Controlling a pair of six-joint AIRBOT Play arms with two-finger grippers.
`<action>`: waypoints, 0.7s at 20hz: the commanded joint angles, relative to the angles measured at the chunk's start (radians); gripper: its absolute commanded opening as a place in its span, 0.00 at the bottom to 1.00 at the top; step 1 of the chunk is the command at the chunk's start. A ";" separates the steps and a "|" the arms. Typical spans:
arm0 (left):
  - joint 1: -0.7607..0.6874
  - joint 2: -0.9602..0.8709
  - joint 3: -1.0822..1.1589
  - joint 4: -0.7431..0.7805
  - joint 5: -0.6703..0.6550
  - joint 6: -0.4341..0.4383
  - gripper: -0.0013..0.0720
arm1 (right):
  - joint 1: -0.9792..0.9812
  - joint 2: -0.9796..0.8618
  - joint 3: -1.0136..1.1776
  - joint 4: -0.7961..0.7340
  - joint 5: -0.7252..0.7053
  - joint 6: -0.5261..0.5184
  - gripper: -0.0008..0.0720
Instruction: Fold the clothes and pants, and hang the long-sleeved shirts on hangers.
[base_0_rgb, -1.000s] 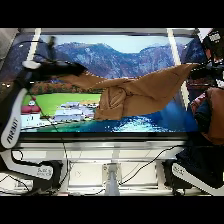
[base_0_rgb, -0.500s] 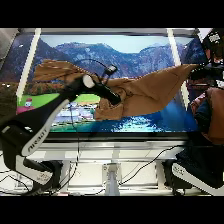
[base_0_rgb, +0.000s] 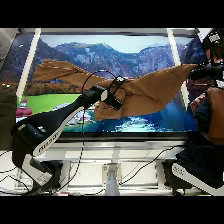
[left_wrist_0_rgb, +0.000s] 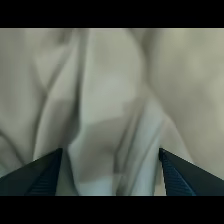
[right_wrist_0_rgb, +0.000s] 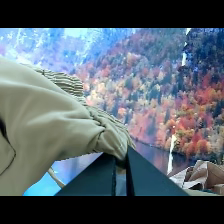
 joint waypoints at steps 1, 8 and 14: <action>-0.004 -0.002 0.000 0.124 0.089 -0.117 0.75 | -0.001 0.000 0.000 0.001 0.000 0.000 0.05; 0.003 0.016 0.000 0.126 0.159 -0.117 0.04 | -0.001 0.000 0.000 0.000 0.000 0.001 0.05; 0.152 0.234 0.000 0.185 0.253 -0.117 0.04 | -0.001 0.000 0.000 -0.056 0.000 0.084 0.05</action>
